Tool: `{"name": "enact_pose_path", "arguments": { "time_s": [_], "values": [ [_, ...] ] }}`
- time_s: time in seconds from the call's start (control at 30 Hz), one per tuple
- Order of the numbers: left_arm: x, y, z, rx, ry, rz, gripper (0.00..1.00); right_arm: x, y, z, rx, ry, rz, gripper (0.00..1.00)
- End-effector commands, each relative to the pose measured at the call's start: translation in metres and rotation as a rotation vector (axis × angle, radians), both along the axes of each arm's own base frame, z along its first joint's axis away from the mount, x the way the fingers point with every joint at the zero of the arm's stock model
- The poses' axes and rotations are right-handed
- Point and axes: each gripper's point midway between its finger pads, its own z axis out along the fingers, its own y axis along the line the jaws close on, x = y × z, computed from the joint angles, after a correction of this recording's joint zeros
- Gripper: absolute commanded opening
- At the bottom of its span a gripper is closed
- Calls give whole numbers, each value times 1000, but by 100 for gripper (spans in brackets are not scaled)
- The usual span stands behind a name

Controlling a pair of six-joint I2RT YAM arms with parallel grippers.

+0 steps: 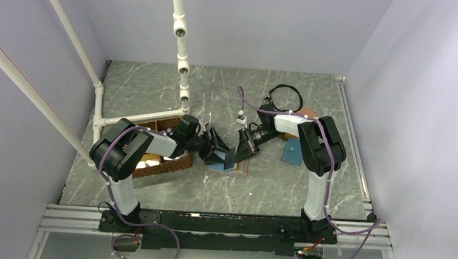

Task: Take the credit cards out of the card holder

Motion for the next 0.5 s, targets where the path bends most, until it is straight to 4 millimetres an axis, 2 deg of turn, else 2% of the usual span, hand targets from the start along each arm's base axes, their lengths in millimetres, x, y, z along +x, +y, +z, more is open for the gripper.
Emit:
{"name": "enact_pose_path", "arguments": {
  "time_s": [0.0,0.2,0.47],
  "values": [
    [4,-4,9,-30,-33,-20,68,1,9,6,40,-28,37,21],
    [4,-5,7,-12,-28,-30,71,0,16,8,46,-28,63,23],
    [1,-8,2,9,-13,-47,68,0,20,11,57,-35,74,31]
  ]
}}
